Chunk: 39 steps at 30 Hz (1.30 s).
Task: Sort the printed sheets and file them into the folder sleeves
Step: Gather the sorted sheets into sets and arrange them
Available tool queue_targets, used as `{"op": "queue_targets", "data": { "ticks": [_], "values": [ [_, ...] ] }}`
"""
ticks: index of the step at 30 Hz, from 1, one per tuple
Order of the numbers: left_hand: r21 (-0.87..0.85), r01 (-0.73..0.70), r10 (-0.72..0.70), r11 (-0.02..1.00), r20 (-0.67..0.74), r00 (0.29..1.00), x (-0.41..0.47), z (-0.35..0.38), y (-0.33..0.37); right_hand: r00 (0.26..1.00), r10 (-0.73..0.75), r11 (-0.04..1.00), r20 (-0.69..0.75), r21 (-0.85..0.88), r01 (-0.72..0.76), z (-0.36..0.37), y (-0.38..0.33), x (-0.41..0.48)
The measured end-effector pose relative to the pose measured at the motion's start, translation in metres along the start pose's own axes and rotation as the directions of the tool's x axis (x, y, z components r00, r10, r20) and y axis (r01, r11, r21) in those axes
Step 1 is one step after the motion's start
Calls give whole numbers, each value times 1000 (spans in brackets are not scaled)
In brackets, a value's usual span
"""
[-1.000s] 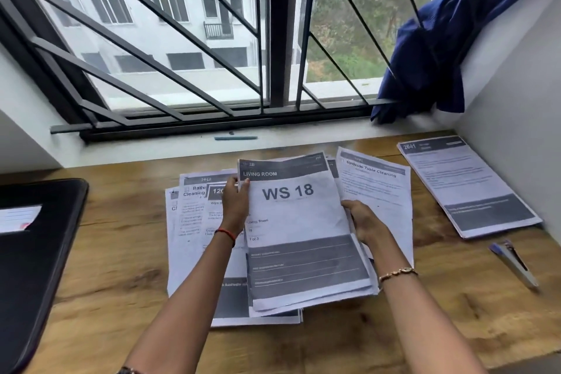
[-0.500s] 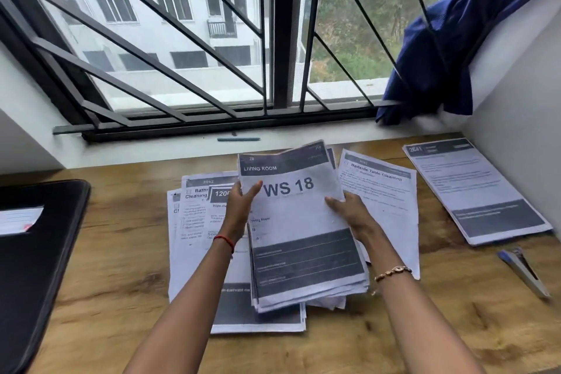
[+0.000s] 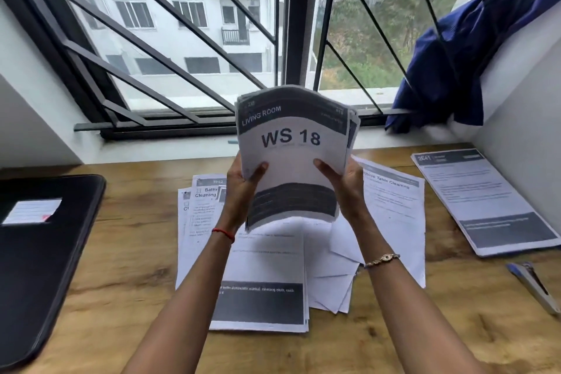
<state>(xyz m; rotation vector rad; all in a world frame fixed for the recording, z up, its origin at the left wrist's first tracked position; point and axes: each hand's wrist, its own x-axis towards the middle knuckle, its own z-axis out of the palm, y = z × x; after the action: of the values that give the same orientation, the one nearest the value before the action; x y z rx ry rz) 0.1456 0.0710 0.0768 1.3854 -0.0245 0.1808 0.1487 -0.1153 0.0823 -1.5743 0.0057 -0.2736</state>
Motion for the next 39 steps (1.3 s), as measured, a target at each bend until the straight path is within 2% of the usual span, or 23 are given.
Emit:
{"op": "queue_targets", "data": {
  "ticks": [4, 8, 14, 17, 22, 24, 27, 30, 32, 39],
  "values": [
    [45, 97, -94, 994, -62, 994, -17, -3, -23, 999, 38, 997, -33, -65, -40, 8, 18, -10],
    [74, 95, -90, 993, -66, 994, -17, -5, -28, 996, 37, 994, -84, -98, -45, 11, 19, -8],
    [31, 93, -90, 995, -88, 992, -12, 1, -15, 994, 6, 995, -106, -99, -17, 6, 15, -1],
    [29, 77, -75, 997, -55, 996, -11, -2, -13, 996, 14, 999, -85, -42, -18, 0, 13, 2],
    [93, 209, -206, 974, -36, 978, -16, -17, -31, 995, 94, 995, 8, -10, -94, -6, 23, -4],
    [115, 201, -198, 973, -38, 980, -14, -21, -27, 996, 89, 996, 13, -16, -89, -6, 23, -4],
    [40, 99, -100, 994, 26, 995, 0, -23, -5, 997, 74, 997, 10, -24, -74, -8, 20, 2],
    [94, -154, 148, 984, 71, 986, 21, -25, 18, 997, 79, 997, 26, -1, -79, -9, 19, 8],
    [227, -306, 288, 925, 110, 951, 35, -28, 31, 995, 90, 996, 33, -1, -90, -8, 19, 11],
    [433, -538, 504, 723, 202, 840, 57, -31, 50, 993, 97, 995, 67, 5, -97, -10, 20, 15]
  ]
}}
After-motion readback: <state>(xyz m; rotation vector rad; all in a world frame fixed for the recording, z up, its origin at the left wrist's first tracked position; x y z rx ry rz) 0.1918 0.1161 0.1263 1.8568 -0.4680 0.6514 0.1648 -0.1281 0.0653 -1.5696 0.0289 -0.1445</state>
